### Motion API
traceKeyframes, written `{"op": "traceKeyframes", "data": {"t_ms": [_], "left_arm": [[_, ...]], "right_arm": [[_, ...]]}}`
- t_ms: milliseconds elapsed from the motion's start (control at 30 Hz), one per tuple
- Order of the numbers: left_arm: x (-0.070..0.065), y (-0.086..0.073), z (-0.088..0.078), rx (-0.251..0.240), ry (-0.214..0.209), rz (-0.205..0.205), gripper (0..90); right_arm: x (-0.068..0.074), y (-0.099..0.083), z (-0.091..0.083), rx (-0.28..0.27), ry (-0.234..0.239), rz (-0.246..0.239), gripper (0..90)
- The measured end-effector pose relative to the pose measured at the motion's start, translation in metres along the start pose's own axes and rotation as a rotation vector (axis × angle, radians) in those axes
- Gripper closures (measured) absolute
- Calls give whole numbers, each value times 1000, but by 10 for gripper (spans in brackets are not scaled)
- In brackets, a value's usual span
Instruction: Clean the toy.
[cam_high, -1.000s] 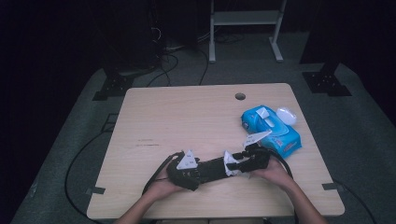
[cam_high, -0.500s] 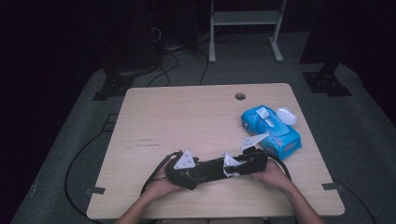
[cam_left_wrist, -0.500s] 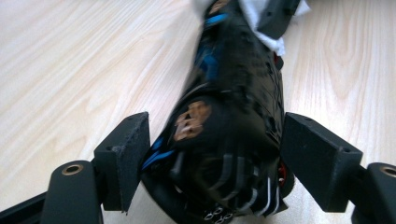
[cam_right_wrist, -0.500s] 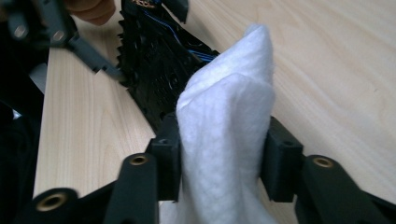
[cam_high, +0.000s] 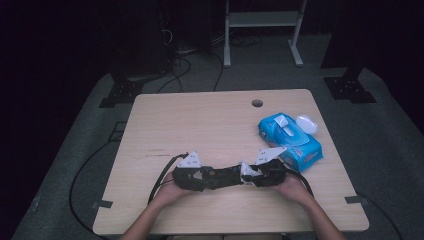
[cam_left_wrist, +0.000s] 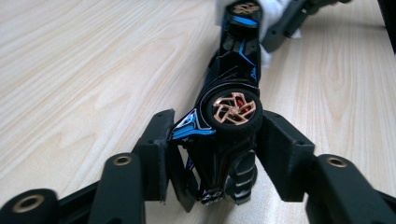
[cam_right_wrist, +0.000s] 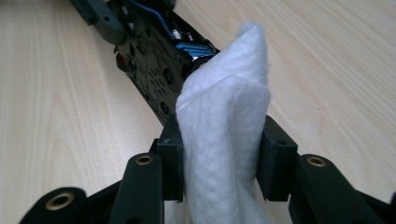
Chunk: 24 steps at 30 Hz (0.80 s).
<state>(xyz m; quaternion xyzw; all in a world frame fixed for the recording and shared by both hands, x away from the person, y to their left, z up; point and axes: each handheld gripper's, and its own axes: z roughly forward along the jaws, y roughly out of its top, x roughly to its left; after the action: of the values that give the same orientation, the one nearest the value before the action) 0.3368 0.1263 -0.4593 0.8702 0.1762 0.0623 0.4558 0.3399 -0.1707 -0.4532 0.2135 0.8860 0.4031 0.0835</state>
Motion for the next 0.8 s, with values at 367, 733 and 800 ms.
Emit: {"op": "traceKeyframes", "data": {"t_ms": [367, 733, 800], "left_arm": [[-11, 0, 0, 11, 1, 89, 571], [-13, -2, 7, 3, 10, 47, 510], [-14, -1, 7, 2, 14, 61, 557]], "right_arm": [[3, 0, -11, 6, -44, 17, 516], [8, 5, -34, -78, -129, 49, 618], [12, 10, -35, -110, -136, 46, 694]]}}
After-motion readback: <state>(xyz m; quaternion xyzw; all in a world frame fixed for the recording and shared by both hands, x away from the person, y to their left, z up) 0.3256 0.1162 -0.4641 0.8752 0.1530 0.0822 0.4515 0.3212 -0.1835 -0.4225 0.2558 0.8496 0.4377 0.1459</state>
